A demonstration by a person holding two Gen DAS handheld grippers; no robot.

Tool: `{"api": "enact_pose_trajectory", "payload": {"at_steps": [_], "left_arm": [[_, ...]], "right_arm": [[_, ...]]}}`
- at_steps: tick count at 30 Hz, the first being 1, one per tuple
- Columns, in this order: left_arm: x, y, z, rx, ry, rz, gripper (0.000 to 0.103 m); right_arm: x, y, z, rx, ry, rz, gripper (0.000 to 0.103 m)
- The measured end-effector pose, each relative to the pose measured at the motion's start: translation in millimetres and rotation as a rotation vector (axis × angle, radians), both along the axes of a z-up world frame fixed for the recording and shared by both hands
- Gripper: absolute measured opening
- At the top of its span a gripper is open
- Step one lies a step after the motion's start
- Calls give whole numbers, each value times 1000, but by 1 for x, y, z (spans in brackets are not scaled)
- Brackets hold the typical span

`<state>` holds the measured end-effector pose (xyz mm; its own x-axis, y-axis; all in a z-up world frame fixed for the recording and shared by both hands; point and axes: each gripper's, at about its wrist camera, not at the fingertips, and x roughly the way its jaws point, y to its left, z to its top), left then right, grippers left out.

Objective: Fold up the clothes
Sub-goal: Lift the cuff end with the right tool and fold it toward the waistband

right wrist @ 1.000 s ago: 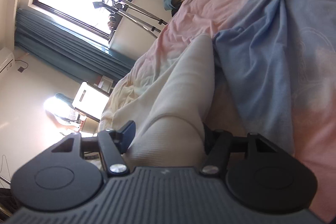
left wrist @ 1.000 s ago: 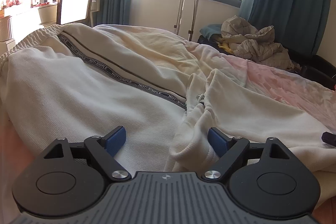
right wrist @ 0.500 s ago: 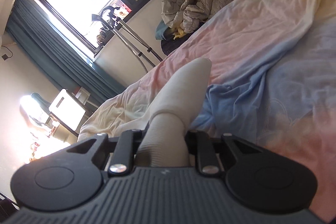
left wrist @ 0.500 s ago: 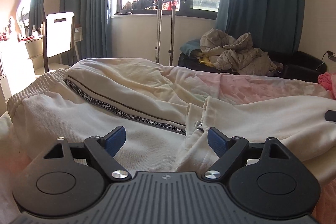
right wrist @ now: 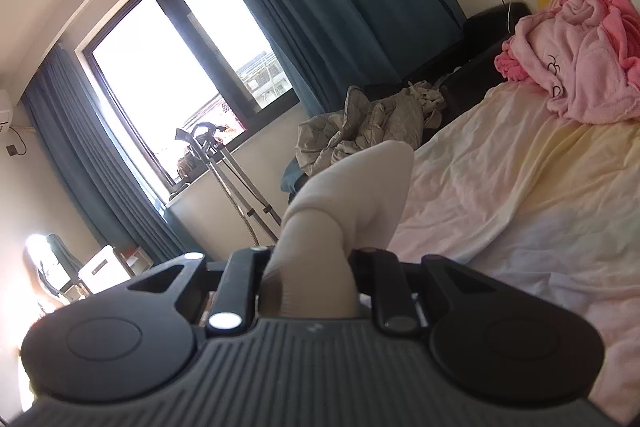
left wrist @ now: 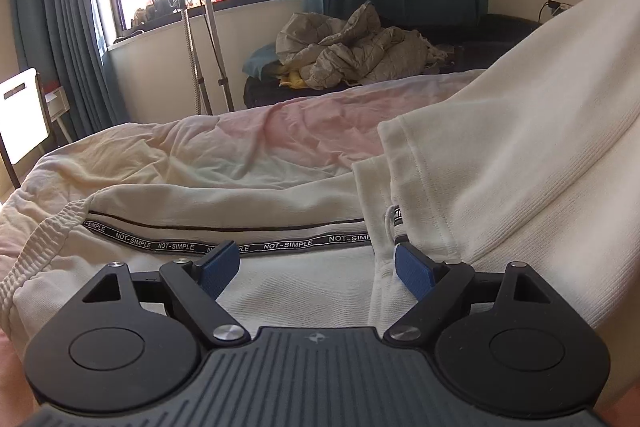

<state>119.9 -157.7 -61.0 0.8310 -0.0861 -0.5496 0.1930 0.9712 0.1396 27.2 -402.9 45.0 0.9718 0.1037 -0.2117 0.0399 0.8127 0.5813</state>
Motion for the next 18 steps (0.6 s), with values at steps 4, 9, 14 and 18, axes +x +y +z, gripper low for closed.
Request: {"api": "enact_pose_trajectory", "payload": {"at_steps": [4, 9, 14, 18], "left_arm": [[4, -34, -18, -10, 26, -42, 86], [12, -49, -34, 16, 54, -99, 86], [15, -13, -11, 39, 21, -191, 93], [7, 32, 24, 64, -26, -160, 94]], "right_arm": [[-2, -8, 0, -58, -28, -34, 21], [5, -2, -5, -125, -54, -50, 21], [15, 6, -12, -127, -62, -102, 22], [24, 15, -16, -148, -44, -135, 22]]}}
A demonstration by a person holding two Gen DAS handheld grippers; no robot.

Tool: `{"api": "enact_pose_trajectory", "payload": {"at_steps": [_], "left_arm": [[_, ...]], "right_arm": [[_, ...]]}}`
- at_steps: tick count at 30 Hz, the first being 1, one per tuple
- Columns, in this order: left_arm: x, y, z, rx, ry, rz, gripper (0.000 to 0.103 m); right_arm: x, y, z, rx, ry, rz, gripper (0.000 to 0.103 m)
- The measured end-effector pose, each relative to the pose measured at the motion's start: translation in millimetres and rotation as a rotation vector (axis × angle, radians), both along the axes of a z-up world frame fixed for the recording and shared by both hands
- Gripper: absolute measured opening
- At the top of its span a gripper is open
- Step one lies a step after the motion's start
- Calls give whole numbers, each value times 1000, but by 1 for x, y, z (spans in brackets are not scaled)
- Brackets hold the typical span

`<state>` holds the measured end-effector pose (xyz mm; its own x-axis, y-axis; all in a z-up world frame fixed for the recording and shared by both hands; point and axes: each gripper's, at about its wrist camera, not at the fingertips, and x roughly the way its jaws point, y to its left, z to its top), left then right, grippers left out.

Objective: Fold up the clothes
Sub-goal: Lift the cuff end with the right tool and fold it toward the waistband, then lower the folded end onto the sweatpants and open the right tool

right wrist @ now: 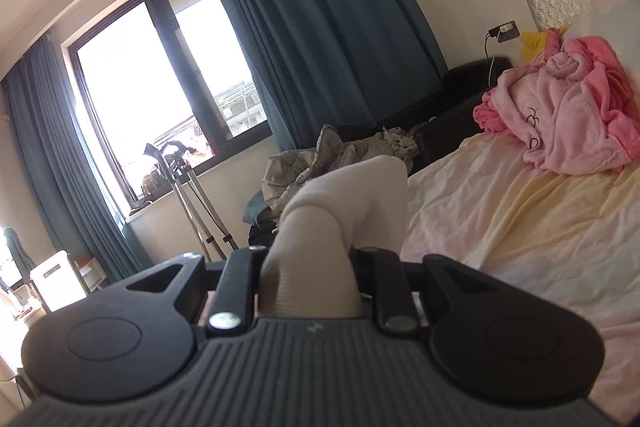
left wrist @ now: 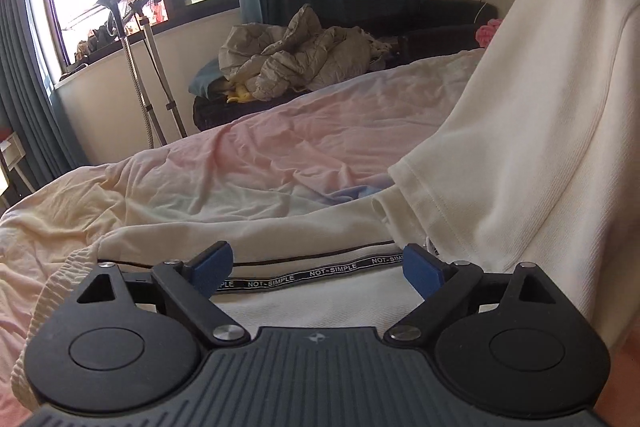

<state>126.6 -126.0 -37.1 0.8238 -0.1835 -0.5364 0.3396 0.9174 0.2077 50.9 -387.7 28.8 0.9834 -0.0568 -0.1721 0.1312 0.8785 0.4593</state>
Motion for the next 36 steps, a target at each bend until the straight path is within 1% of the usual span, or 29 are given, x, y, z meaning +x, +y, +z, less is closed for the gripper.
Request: {"api": "enact_pose_trajectory", "payload": {"at_steps": [3, 5, 10, 13, 15, 17, 20, 21, 22, 25, 26, 28, 31, 33, 35, 36], "left_arm": [[-12, 32, 20, 7, -32, 32, 101], [-16, 48, 24, 6, -25, 53, 103], [-24, 84, 24, -84, -20, 93, 103], [-24, 104, 32, -104, -58, 106, 103], [-24, 124, 42, -109, -88, 106, 103], [-20, 150, 53, -122, -118, 151, 103], [-23, 199, 69, -207, -167, 244, 103], [-28, 215, 73, -239, -186, 277, 103], [-35, 233, 76, -267, -221, 310, 103], [-48, 261, 83, -268, -289, 404, 103], [-54, 271, 87, -284, -322, 435, 103], [-61, 283, 95, -324, -356, 466, 103], [-65, 295, 101, -389, -378, 497, 103], [-66, 297, 101, -409, -393, 499, 103], [-64, 295, 99, -407, -399, 487, 103], [-62, 294, 96, -410, -391, 479, 103]], "right_arm": [[4, 10, -3, -38, 14, -11, 22], [5, 21, -5, -78, 22, -19, 23], [14, 50, -4, -179, 49, -49, 23], [22, 77, -3, -241, 54, -66, 23], [30, 102, -3, -292, 58, -82, 23], [39, 133, -7, -355, 66, -89, 23], [54, 181, -17, -443, 66, -71, 23], [60, 199, -21, -474, 65, -62, 23], [67, 217, -24, -499, 66, -46, 23], [86, 270, -36, -553, 63, 9, 23], [91, 288, -41, -571, 58, 31, 23], [99, 332, -52, -620, 48, 93, 23], [106, 394, -76, -685, 62, 206, 23], [109, 428, -97, -716, 107, 285, 23], [111, 451, -119, -765, 151, 318, 23], [108, 457, -125, -799, 147, 315, 24]]}}
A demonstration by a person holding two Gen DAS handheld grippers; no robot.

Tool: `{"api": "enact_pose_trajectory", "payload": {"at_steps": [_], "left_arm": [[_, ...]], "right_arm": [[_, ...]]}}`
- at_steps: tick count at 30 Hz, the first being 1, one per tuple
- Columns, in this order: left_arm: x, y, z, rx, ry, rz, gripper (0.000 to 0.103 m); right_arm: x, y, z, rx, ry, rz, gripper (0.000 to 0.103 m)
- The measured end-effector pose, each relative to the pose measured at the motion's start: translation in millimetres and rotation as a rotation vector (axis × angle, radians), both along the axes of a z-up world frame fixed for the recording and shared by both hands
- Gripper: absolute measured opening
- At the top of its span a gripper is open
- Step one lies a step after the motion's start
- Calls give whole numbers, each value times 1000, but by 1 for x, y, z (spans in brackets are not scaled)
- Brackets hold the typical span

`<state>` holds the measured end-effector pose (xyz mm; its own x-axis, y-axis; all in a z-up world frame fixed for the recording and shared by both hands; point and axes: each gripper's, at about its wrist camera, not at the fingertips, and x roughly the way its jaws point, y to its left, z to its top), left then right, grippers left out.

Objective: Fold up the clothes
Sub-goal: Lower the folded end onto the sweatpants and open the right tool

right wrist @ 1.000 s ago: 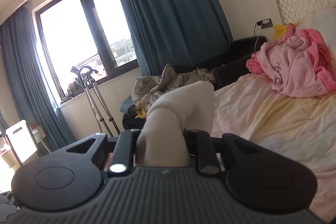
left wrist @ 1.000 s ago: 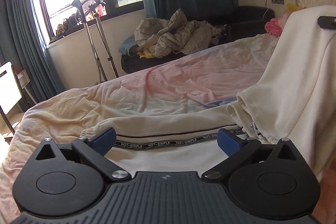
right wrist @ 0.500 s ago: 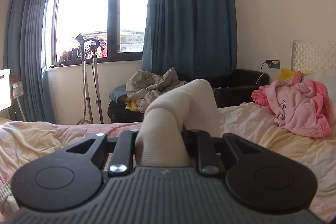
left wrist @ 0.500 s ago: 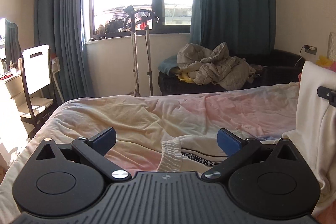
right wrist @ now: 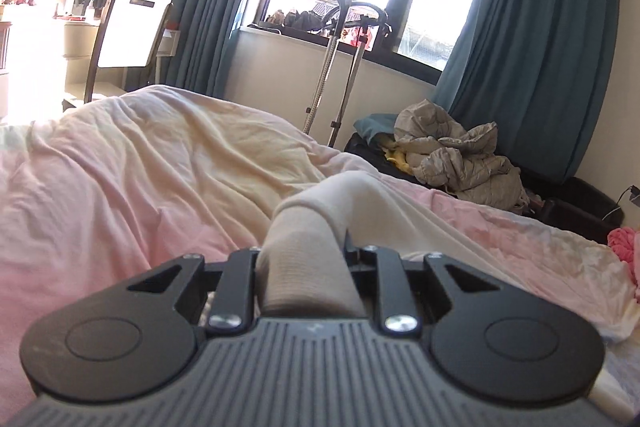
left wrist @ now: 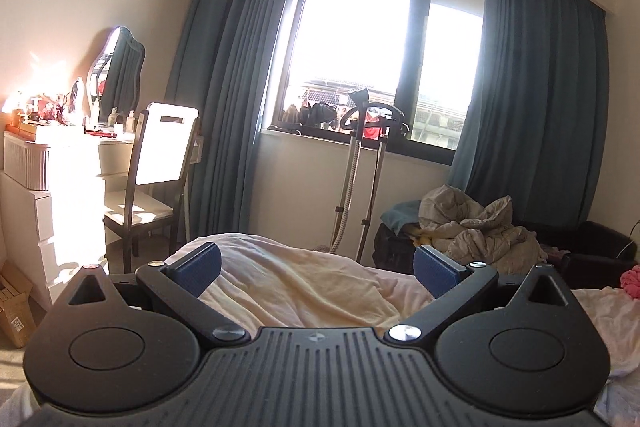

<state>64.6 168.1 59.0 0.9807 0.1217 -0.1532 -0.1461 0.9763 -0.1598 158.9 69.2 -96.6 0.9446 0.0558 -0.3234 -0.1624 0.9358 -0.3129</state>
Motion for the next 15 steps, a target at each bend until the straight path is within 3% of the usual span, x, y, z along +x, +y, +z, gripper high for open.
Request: {"api": "enact_pose_trajectory", "payload": {"at_steps": [6, 10, 13, 15], "left_arm": [[16, -7, -20, -67, 64, -87, 103], [20, -17, -33, -87, 108, -135, 103], [24, -27, -46, -89, 160, -193, 103], [26, -36, -54, -82, 204, -228, 103]], "right_arm": [[-15, -20, 8, -21, 5, 144, 38], [-56, -45, 19, -56, -1, 325, 62], [-95, -83, 37, -43, 11, 418, 63], [-110, -116, 50, -19, 22, 406, 63]]}}
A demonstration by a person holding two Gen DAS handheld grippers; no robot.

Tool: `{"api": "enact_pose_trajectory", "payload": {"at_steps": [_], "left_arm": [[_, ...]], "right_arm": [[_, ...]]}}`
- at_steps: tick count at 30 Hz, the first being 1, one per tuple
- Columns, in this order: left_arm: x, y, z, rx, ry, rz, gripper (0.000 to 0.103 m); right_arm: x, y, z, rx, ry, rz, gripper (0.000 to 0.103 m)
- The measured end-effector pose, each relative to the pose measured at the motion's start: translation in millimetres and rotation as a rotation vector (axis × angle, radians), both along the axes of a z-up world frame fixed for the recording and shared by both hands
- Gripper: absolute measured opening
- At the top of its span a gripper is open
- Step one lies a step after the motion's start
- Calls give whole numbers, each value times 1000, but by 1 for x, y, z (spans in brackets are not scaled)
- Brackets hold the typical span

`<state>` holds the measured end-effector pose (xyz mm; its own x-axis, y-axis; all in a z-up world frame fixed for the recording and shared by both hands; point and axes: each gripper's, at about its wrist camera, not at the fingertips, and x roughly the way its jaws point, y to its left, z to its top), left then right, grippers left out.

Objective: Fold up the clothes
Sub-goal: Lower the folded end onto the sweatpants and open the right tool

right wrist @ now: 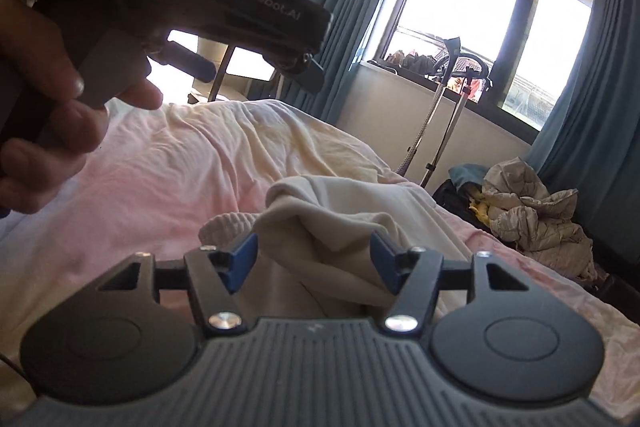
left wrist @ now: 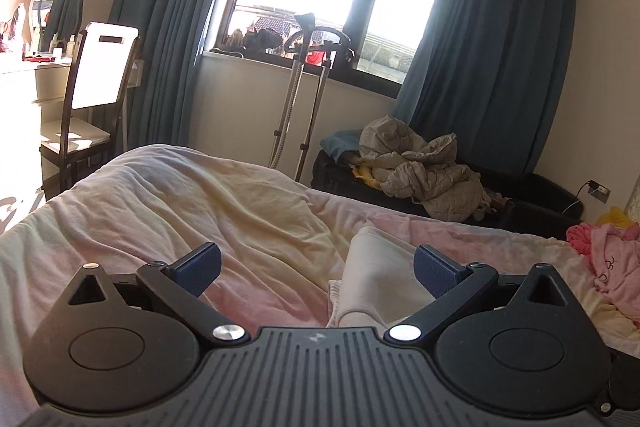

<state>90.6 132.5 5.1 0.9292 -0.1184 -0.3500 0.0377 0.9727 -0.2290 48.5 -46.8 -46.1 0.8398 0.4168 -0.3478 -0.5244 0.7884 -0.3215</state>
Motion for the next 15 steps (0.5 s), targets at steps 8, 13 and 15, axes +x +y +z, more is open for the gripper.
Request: {"api": "enact_pose_trajectory", "payload": {"at_steps": [8, 13, 15], "left_arm": [[4, -47, -31, 206, 145, -79, 103], [23, -52, -56, 227, 208, -47, 102], [27, -53, -60, 227, 226, -45, 97]], "right_arm": [[-6, -119, 10, 188, 159, -261, 65], [13, -135, -22, 244, 256, -302, 66], [14, -128, -29, 215, 239, -302, 70]]}}
